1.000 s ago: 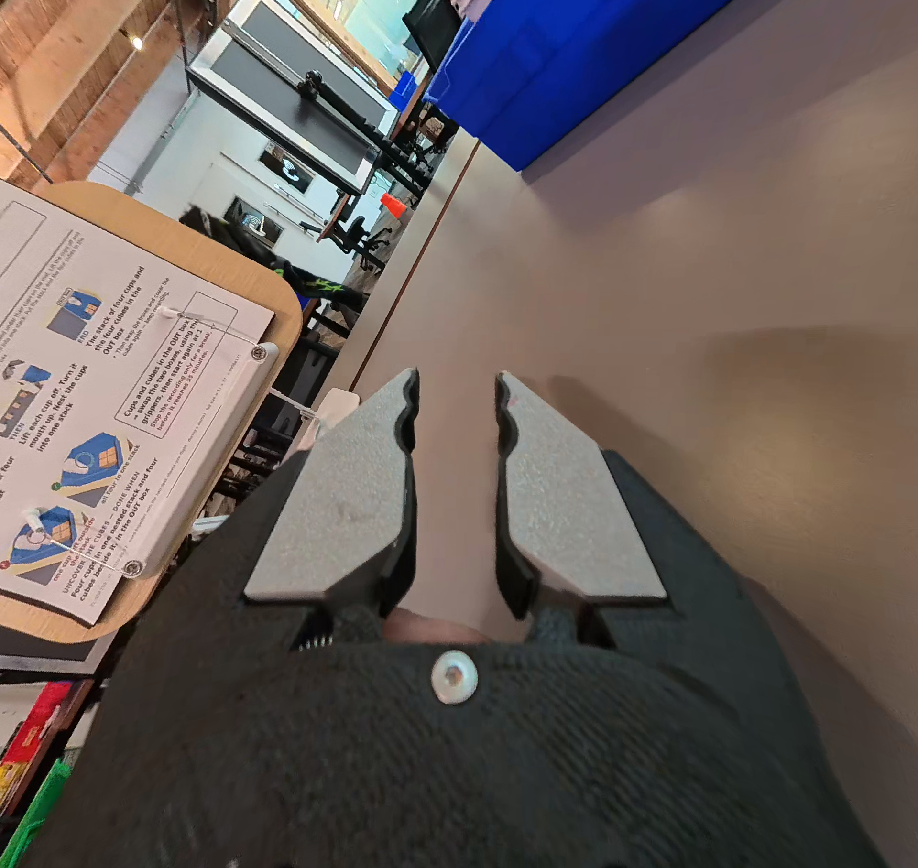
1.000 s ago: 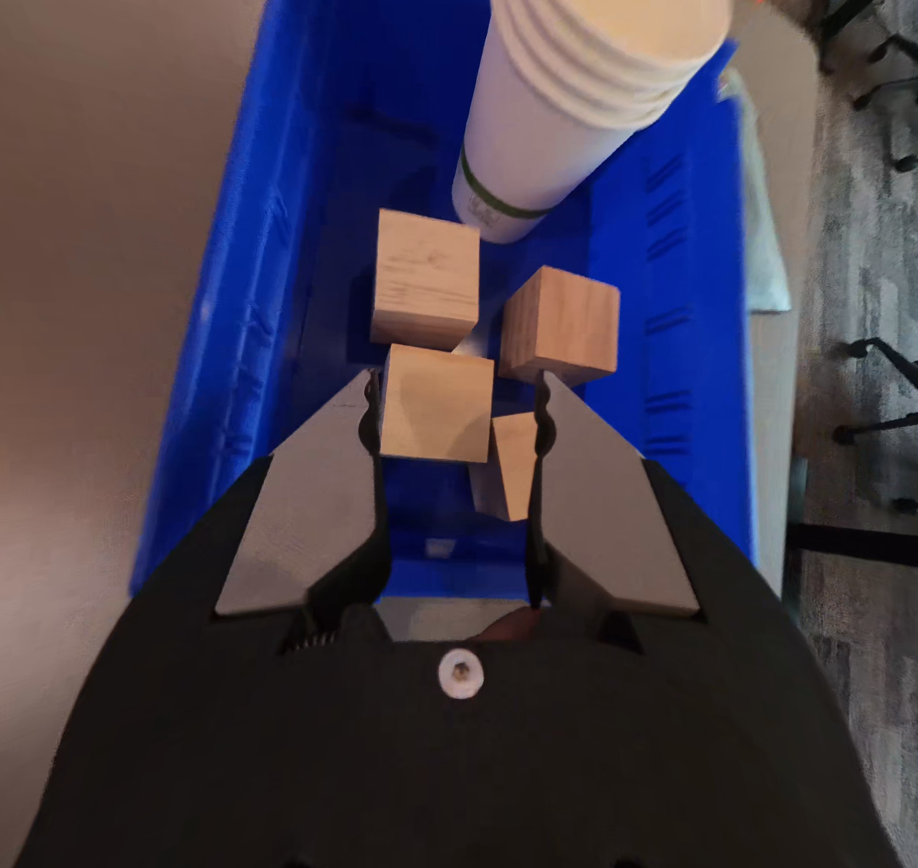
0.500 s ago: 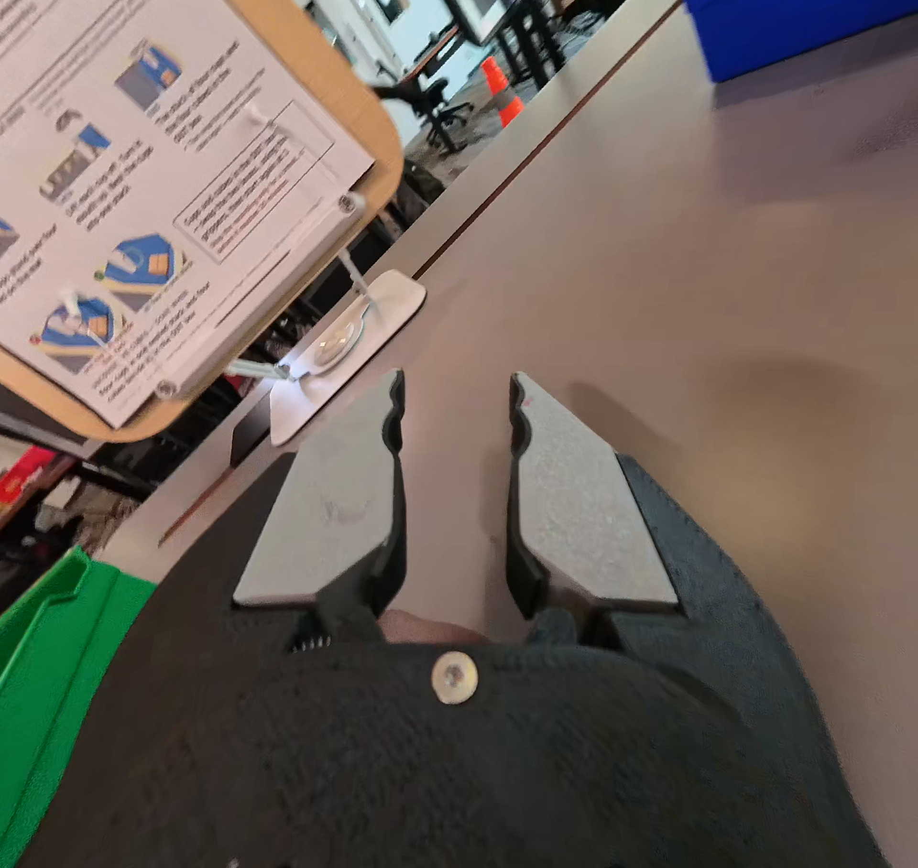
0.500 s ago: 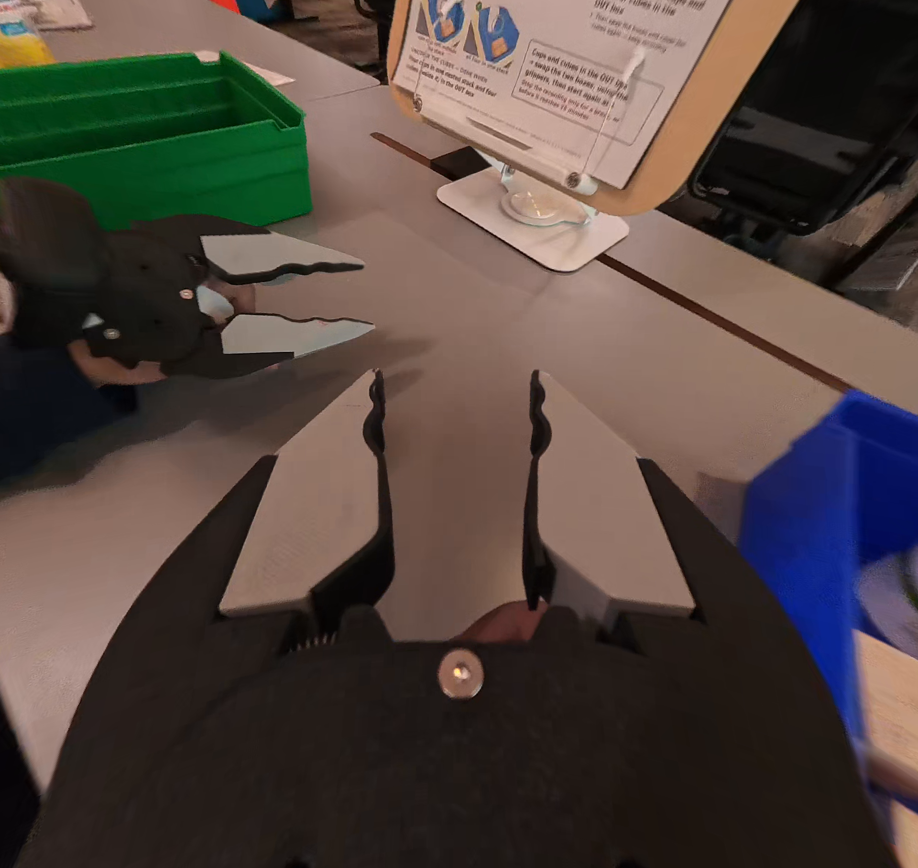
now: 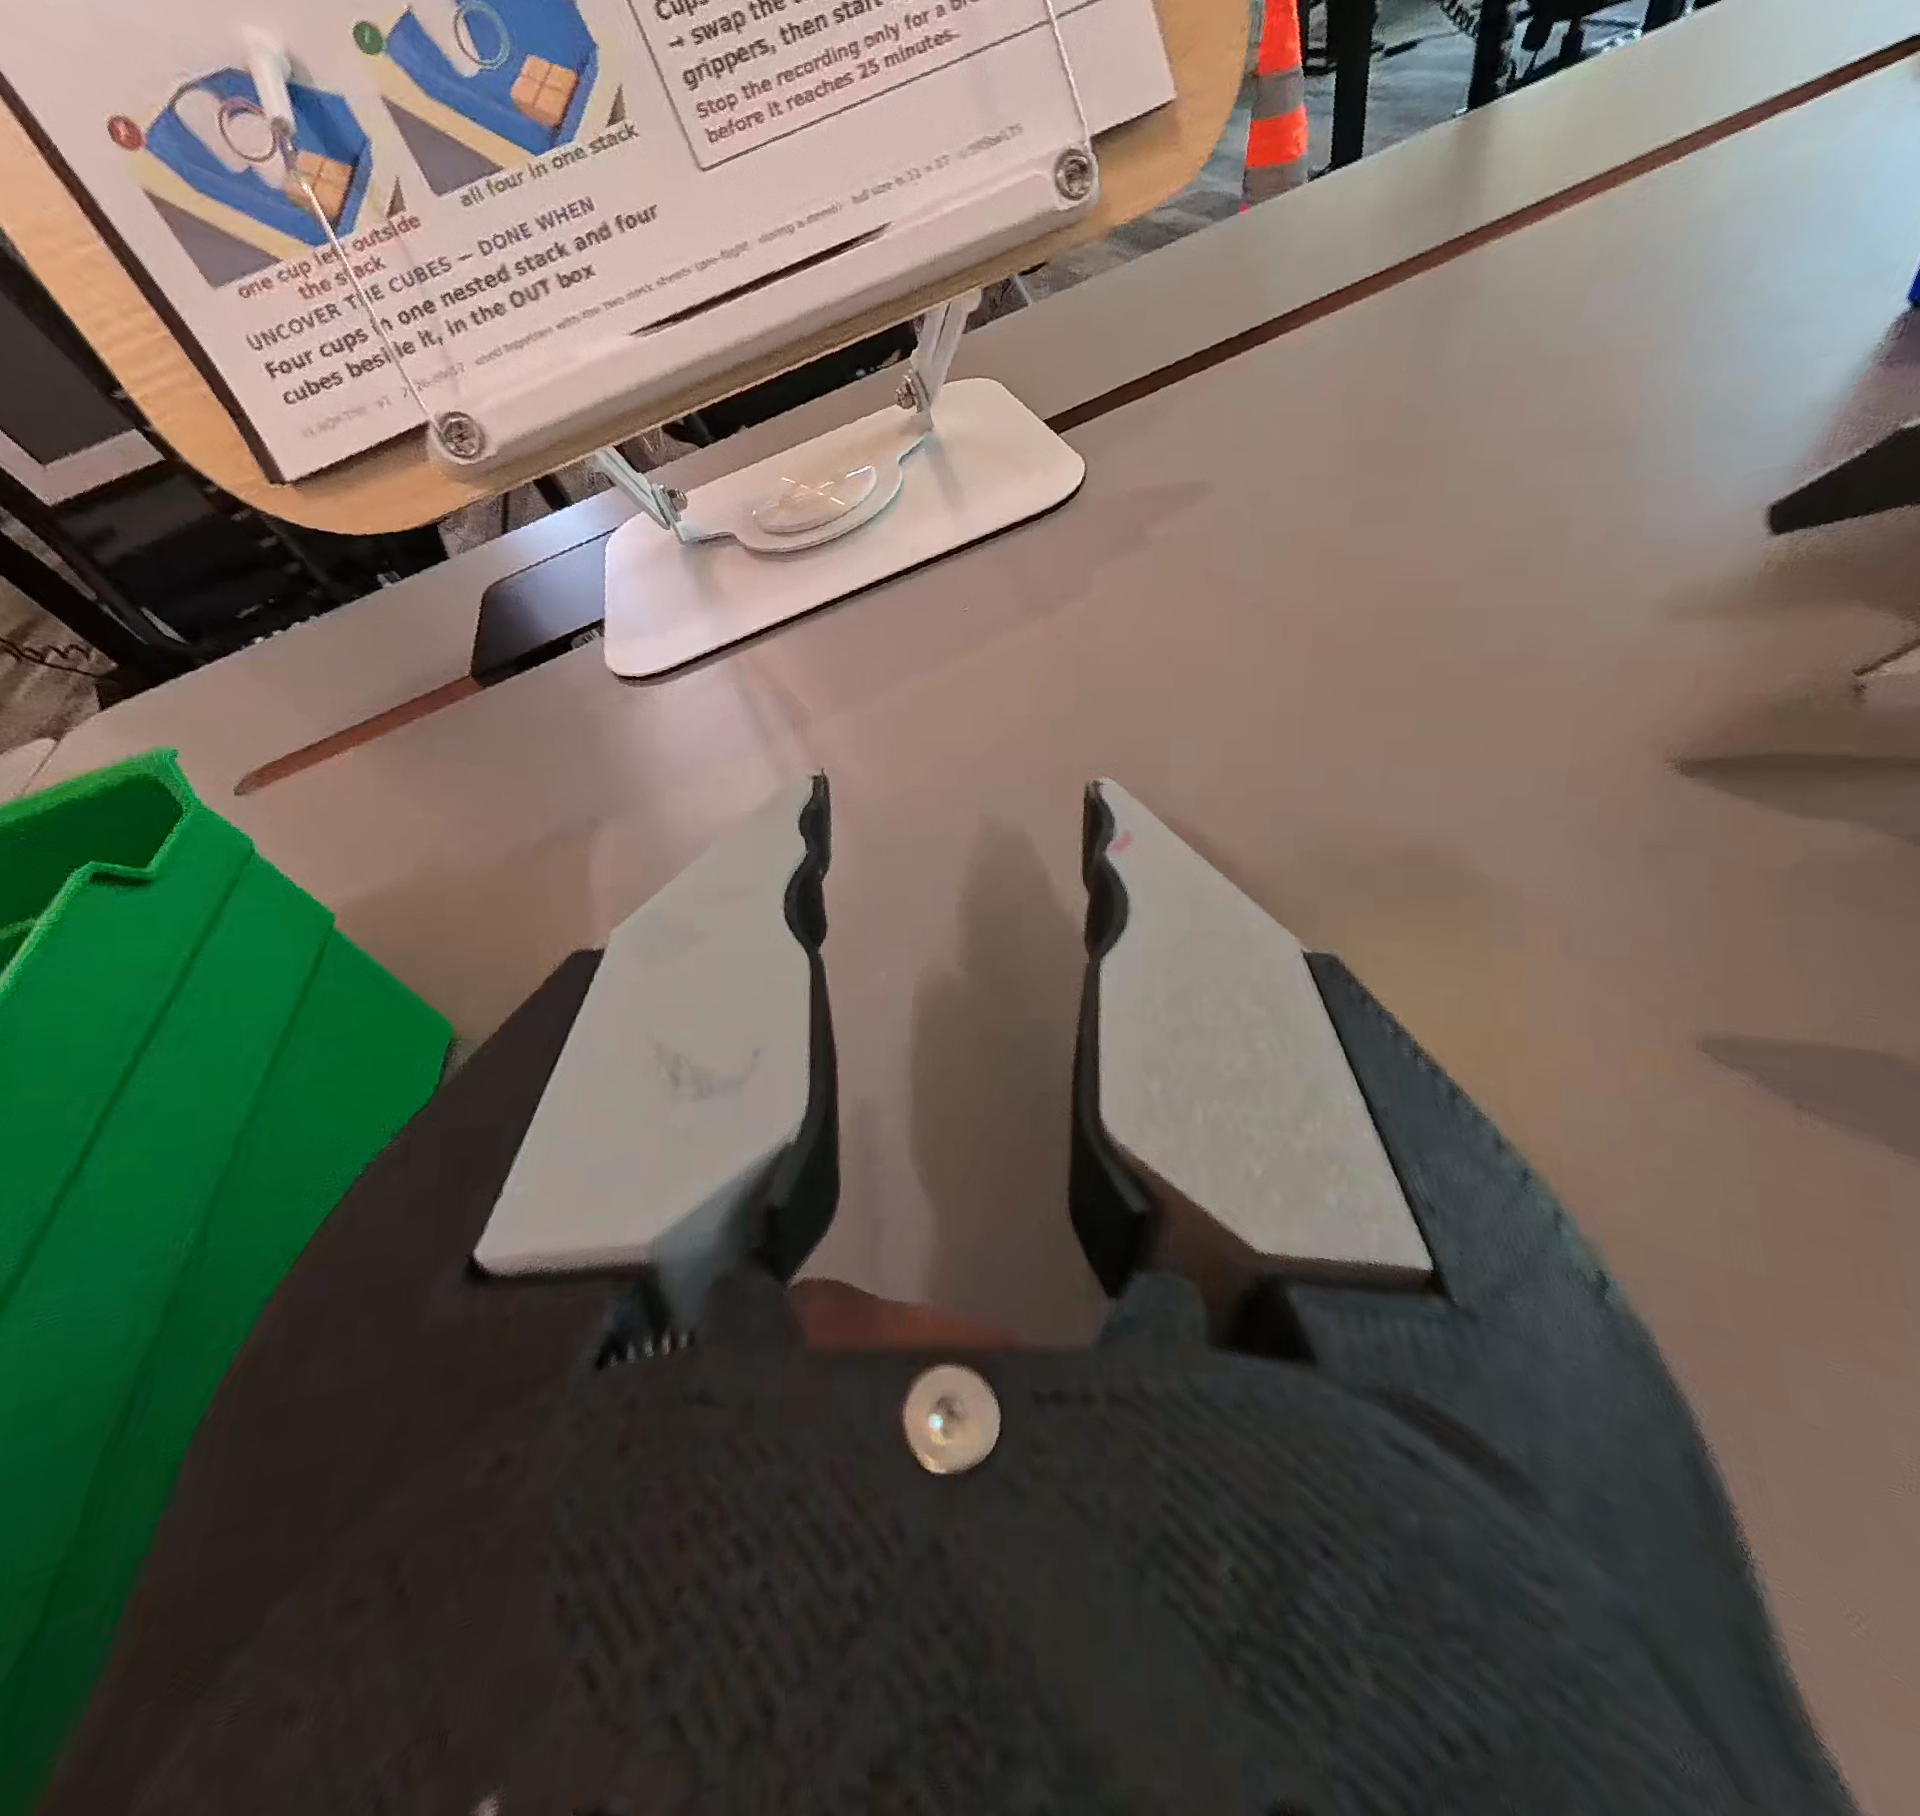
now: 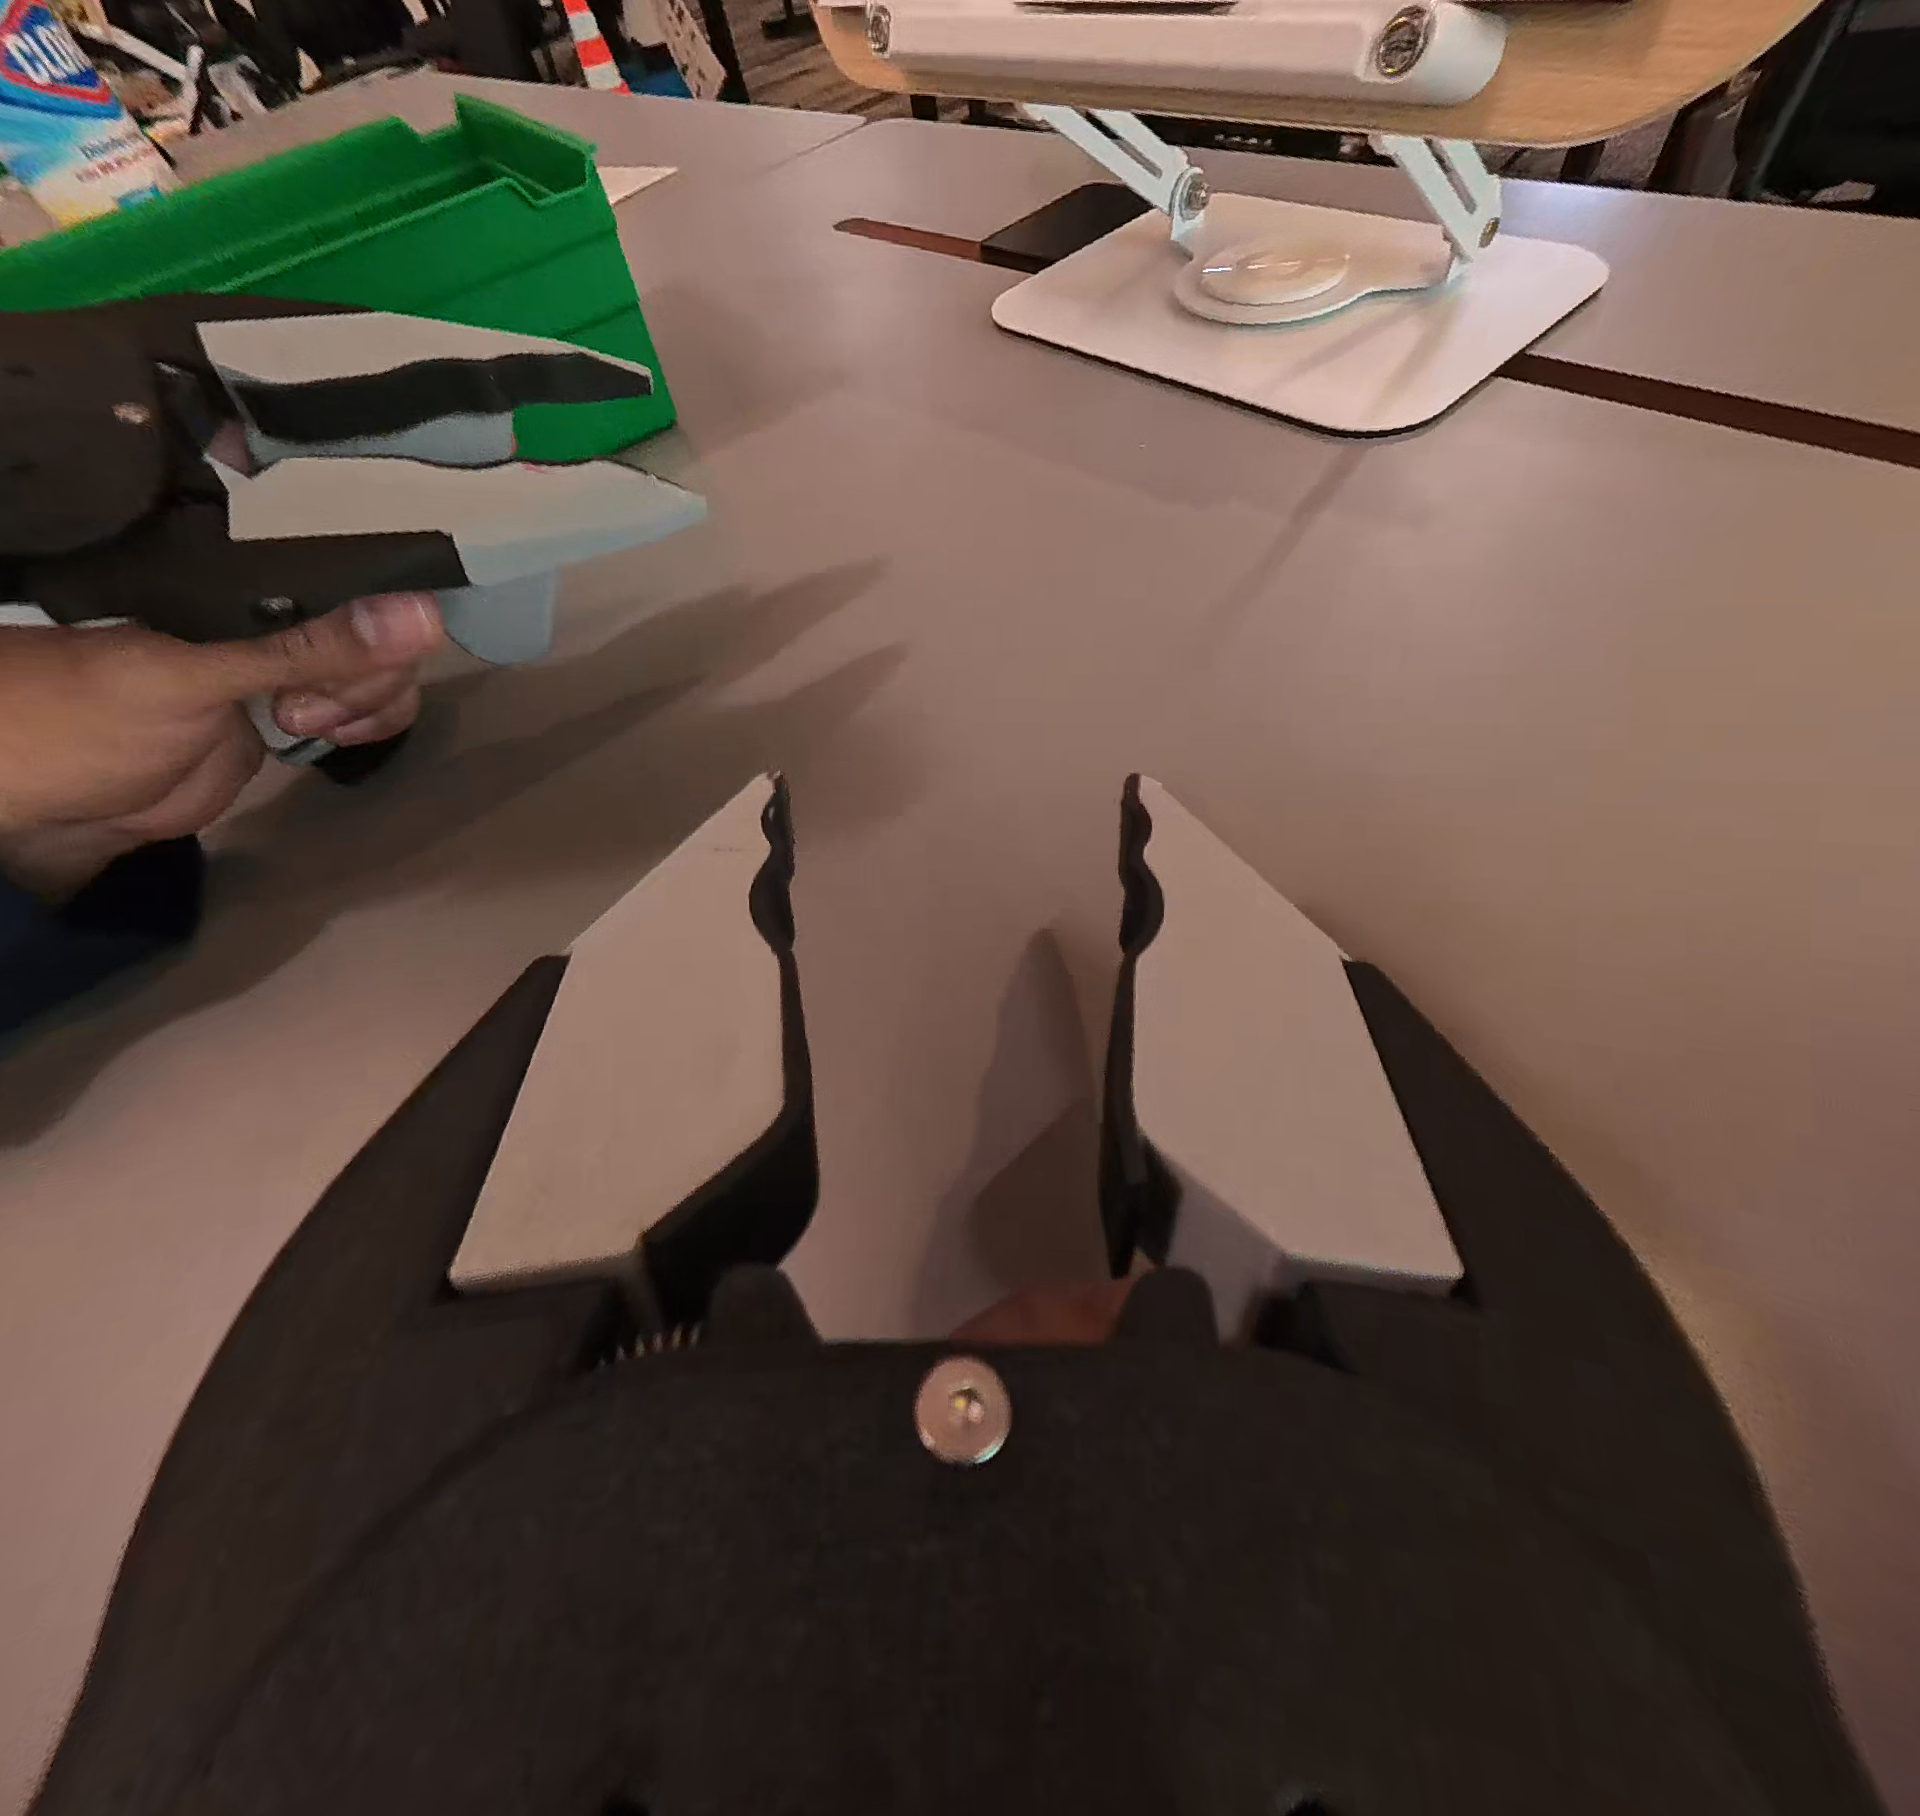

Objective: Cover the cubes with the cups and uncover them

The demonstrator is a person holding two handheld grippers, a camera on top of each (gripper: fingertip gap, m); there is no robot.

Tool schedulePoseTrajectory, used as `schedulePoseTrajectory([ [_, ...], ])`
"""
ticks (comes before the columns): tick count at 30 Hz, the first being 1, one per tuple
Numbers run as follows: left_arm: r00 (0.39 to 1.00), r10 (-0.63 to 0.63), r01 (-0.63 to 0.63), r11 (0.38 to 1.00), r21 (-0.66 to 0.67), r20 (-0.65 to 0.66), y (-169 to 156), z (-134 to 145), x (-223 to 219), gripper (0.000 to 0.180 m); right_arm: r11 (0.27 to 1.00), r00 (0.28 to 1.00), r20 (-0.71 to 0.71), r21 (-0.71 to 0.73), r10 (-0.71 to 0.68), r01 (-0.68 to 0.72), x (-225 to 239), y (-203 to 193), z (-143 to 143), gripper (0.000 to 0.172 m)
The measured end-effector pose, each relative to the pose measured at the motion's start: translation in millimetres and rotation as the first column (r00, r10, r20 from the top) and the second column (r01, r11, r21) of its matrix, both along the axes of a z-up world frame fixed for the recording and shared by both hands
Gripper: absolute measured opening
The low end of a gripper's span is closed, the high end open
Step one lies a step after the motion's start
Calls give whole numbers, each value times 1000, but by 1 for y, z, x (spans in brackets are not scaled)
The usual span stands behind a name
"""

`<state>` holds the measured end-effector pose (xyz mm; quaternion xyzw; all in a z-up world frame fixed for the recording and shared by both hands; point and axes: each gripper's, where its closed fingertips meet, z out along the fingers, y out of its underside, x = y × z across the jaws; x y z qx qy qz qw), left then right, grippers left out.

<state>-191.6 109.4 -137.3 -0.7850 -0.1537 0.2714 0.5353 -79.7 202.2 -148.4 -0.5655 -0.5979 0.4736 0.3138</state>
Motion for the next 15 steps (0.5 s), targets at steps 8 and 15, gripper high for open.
schedulePoseTrajectory([
  [8, 998, 6, -7, 1000, -2, -58, -1, 4, 3, 43, 992, 1000, -26, 124, -10, 13, 3, -4, 1, 57],
  [15, 999, 2, -2, 1000, -1, -53, -1, 4, 4, 43, 999, 999, -27, 7, -44, 44, 7, 7, 4, 57],
])
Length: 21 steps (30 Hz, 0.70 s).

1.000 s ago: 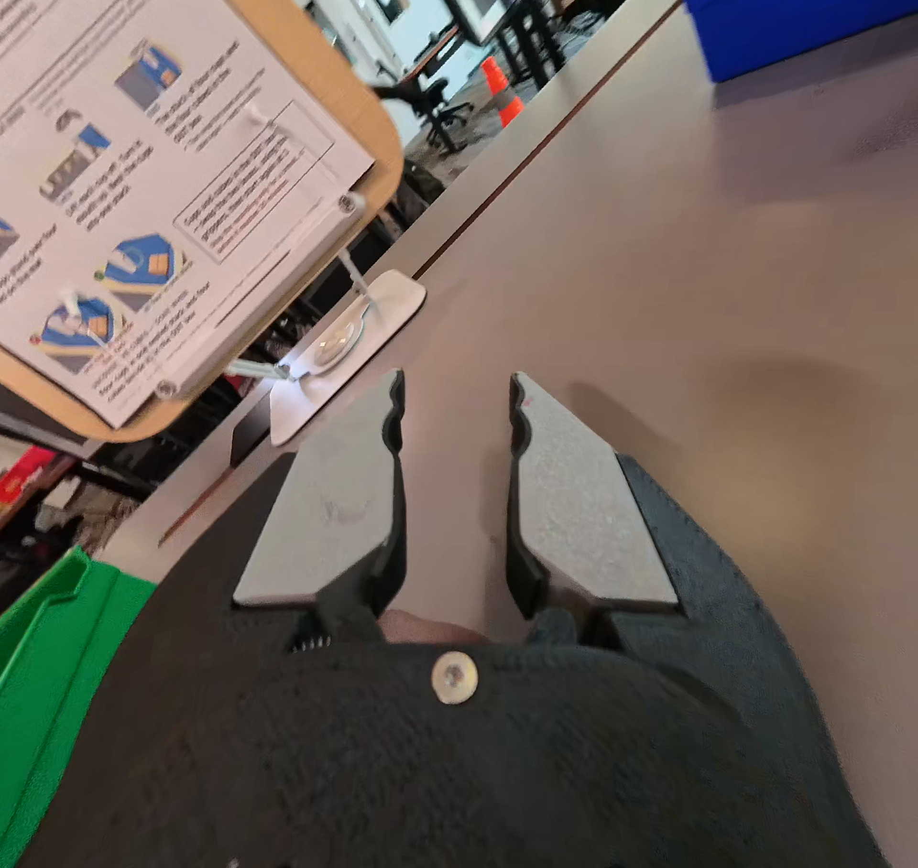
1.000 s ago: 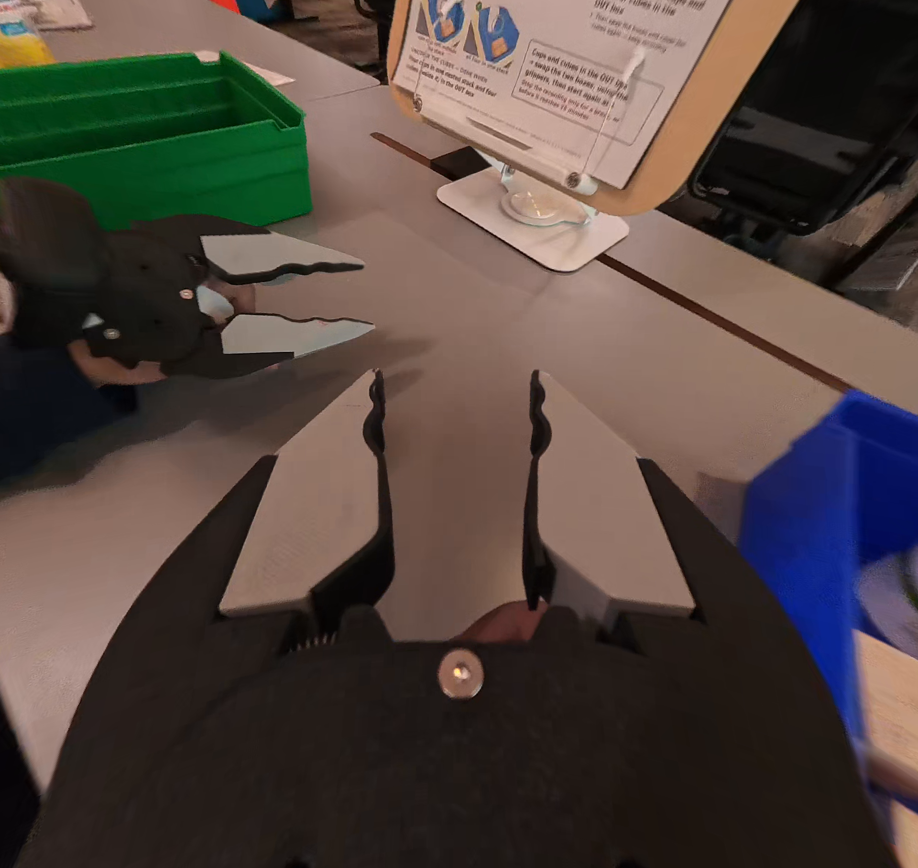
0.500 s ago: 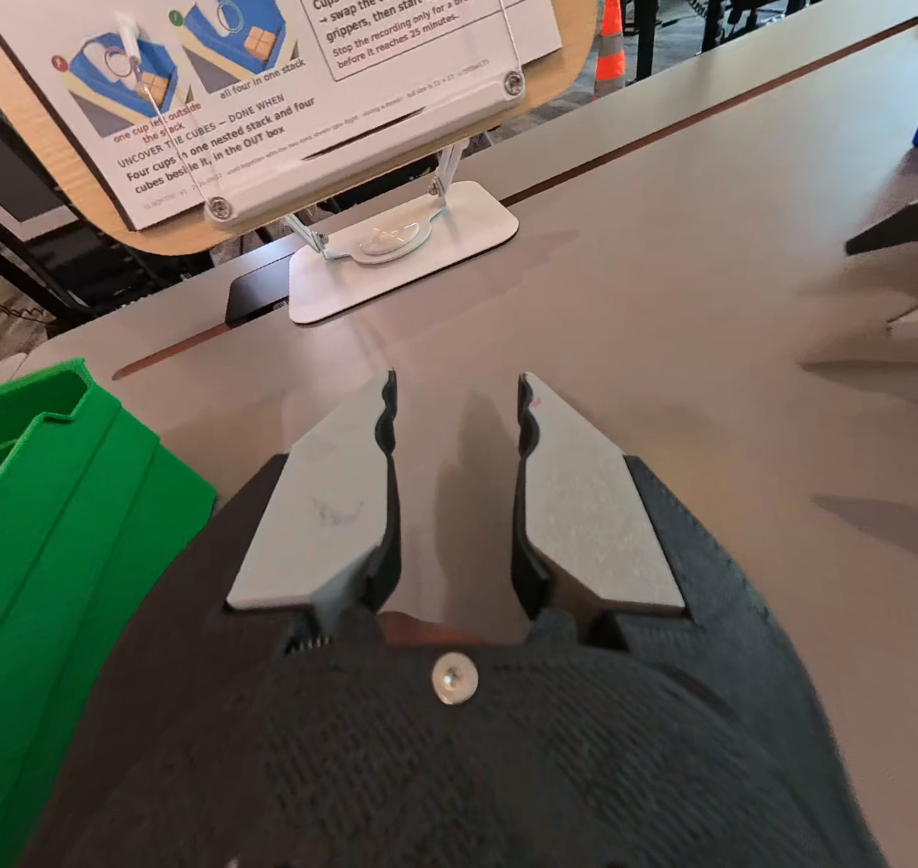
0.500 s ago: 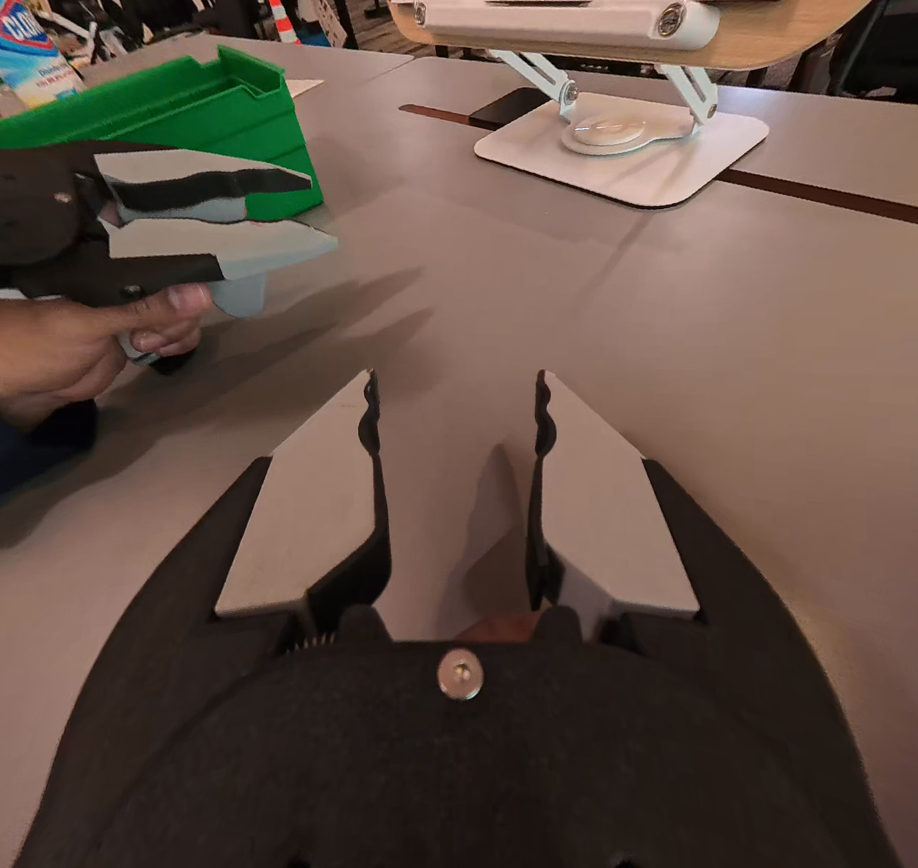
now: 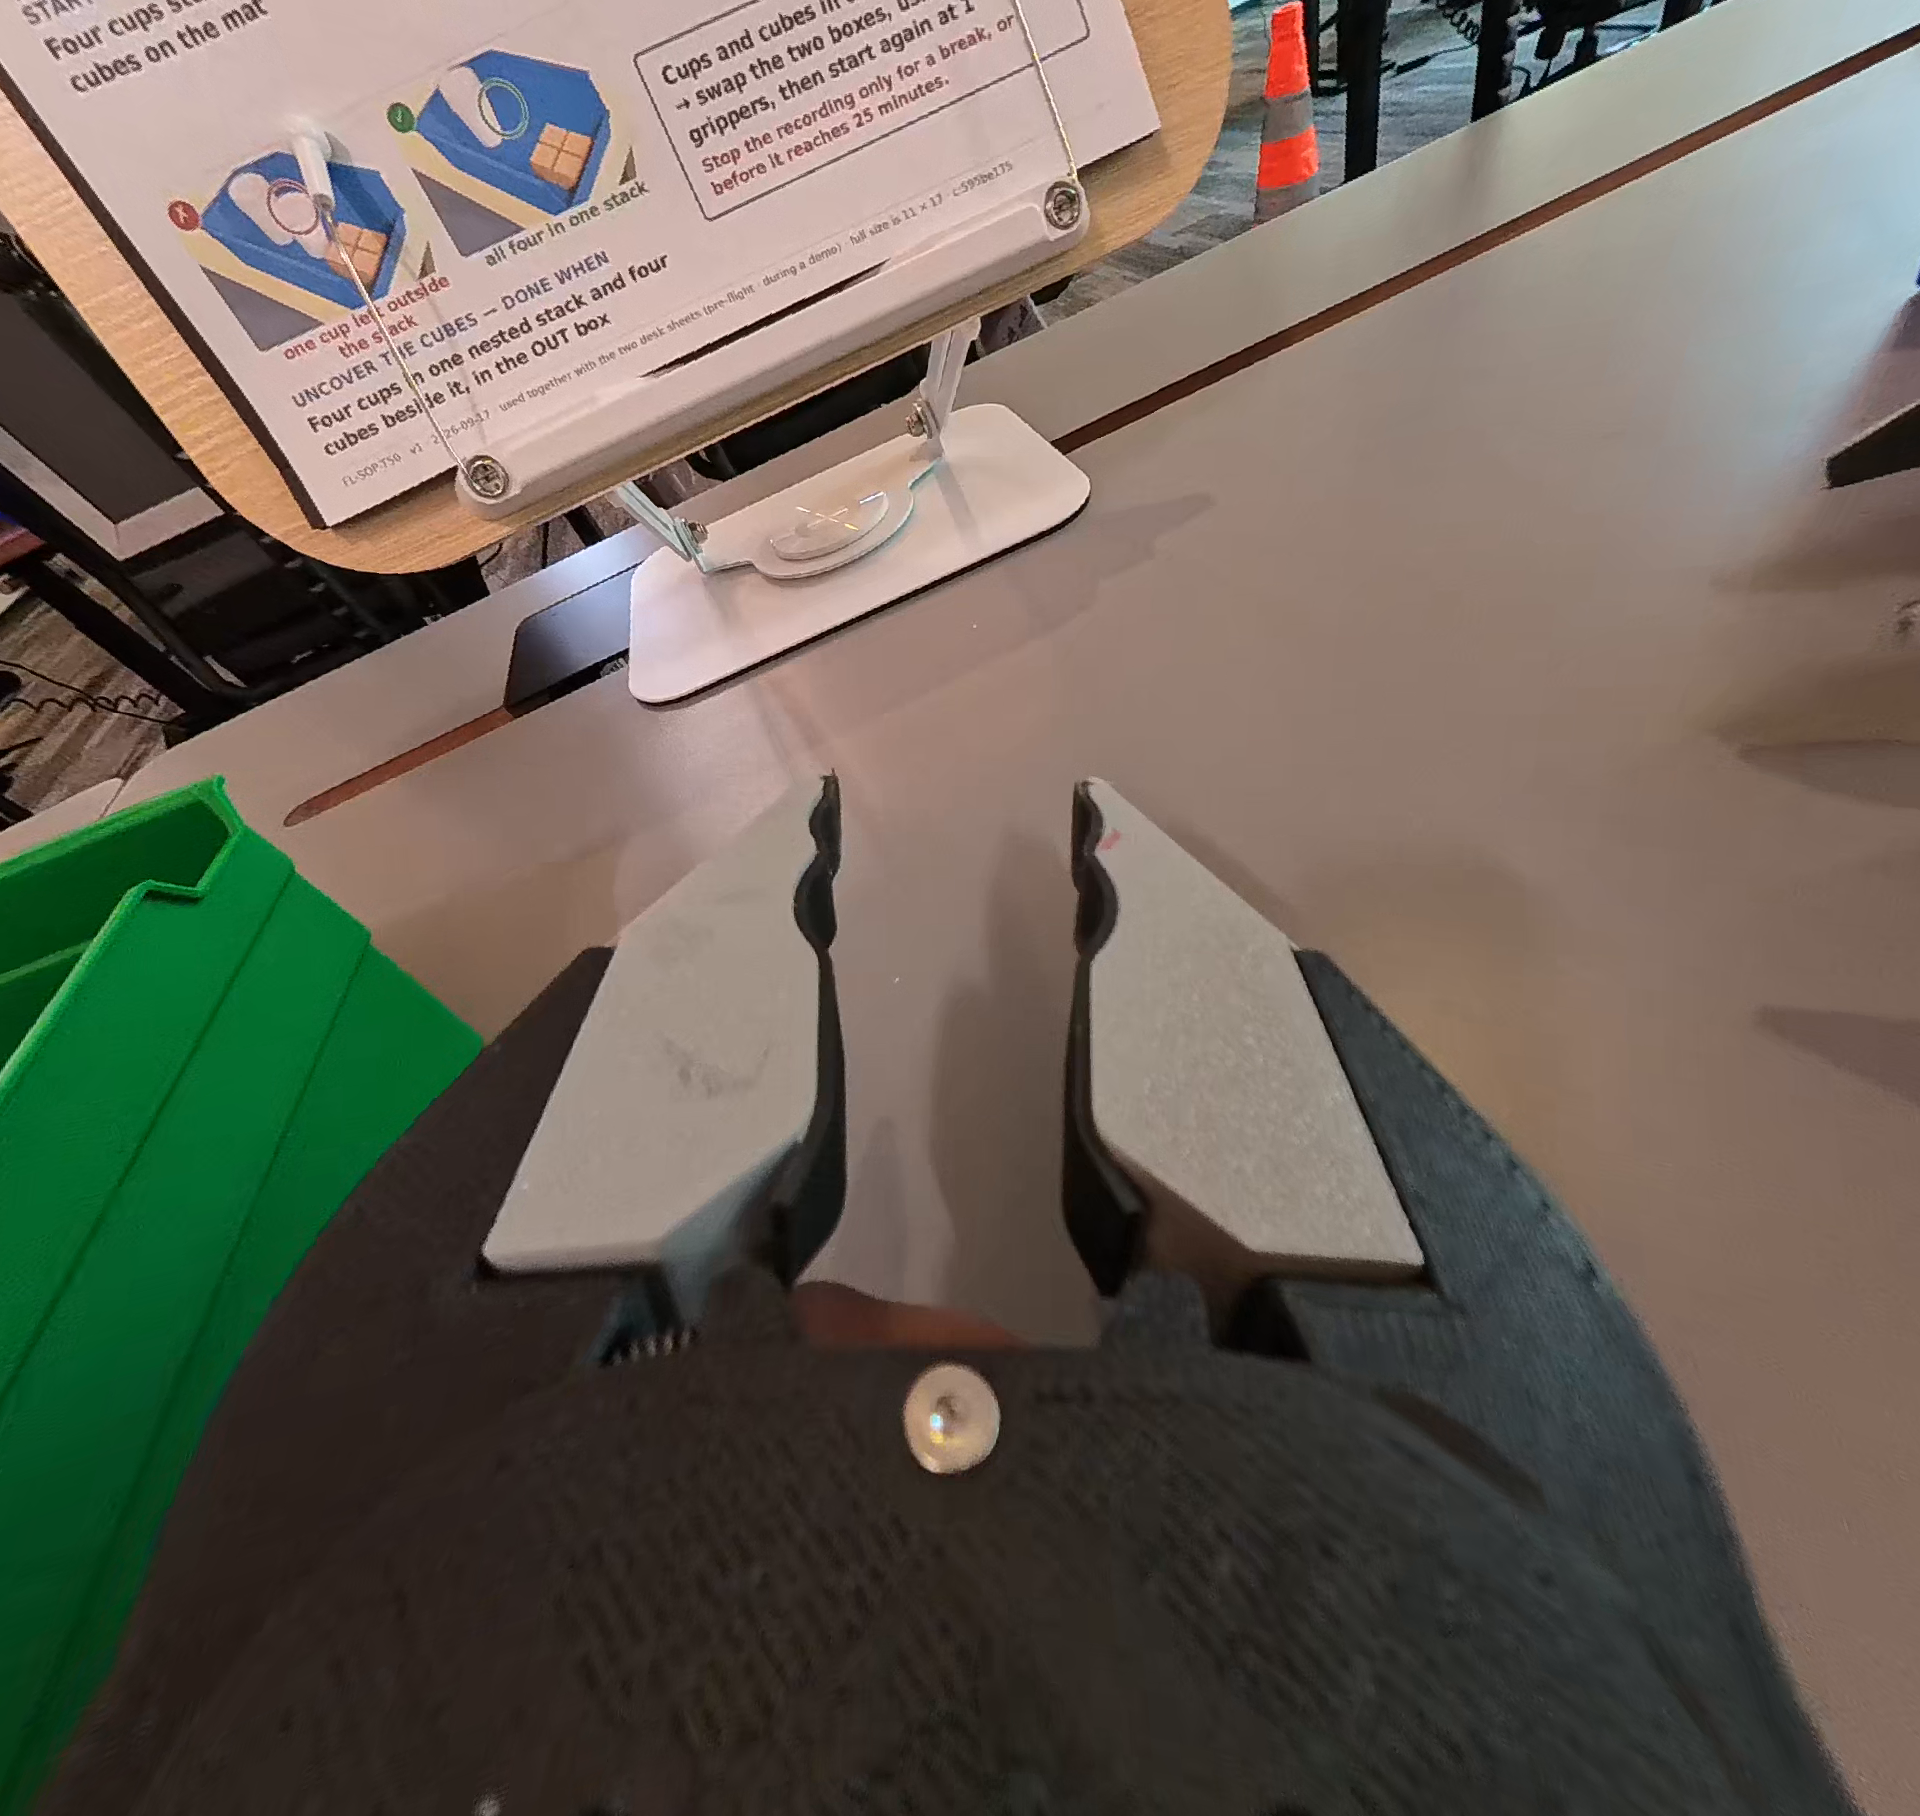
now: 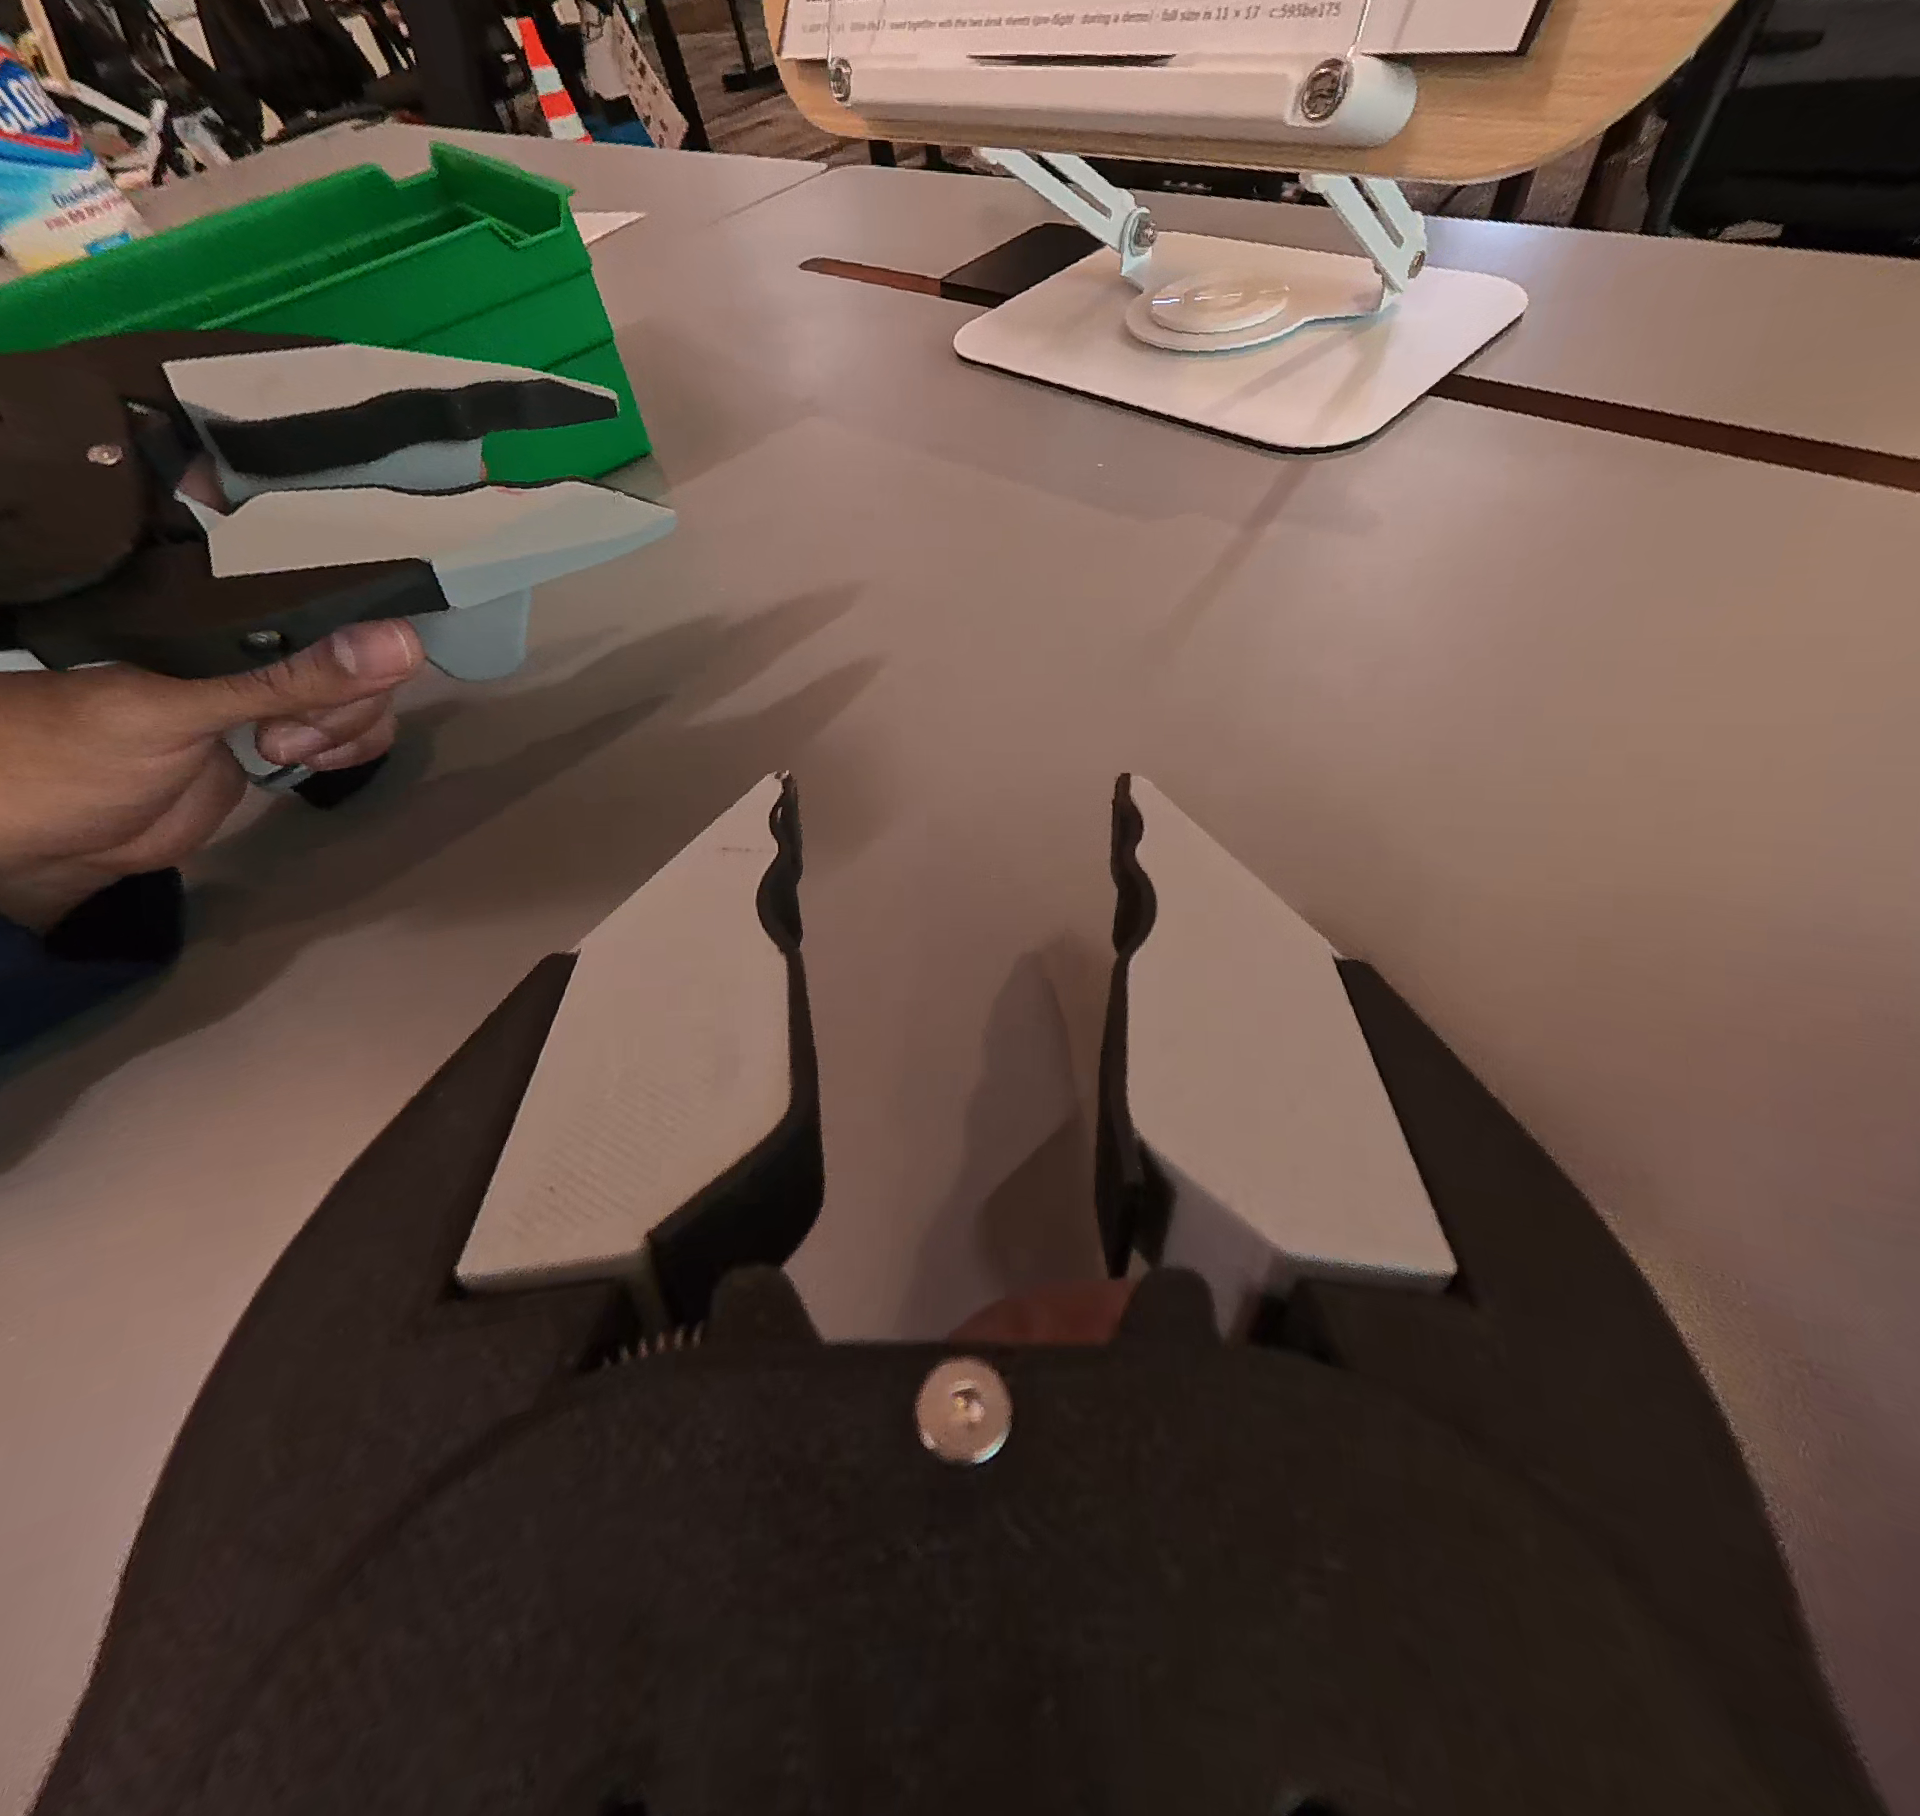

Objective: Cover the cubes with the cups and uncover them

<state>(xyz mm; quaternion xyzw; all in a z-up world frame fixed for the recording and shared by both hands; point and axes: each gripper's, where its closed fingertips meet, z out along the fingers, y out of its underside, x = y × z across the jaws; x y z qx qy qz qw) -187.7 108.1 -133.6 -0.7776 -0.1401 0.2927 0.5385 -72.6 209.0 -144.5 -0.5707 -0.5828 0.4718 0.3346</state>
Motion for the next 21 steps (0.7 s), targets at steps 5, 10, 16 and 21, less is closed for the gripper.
schedulePoseTrajectory([
  [5, 1000, -6, 6, 1000, 4, 18, 0, -1, 0, 43, 1000, 1000, 6, -10, 1, -1, 0, 0, -1, 57],
  [10, 1000, -14, 14, 1000, -11, 16, 1, -2, 1, 43, 1000, 1000, 13, 24, 9, -9, -1, -3, -2, 57],
  [16, 1000, -20, 20, 999, -31, -3, 3, -4, 3, 43, 1000, 1000, 9, 24, 9, -9, 0, -2, -2, 57],
  [21, 1000, -17, 17, 999, -34, -4, 3, -4, 3, 43, 1000, 1000, 6, 29, 7, -8, 0, -2, -2, 57],
])
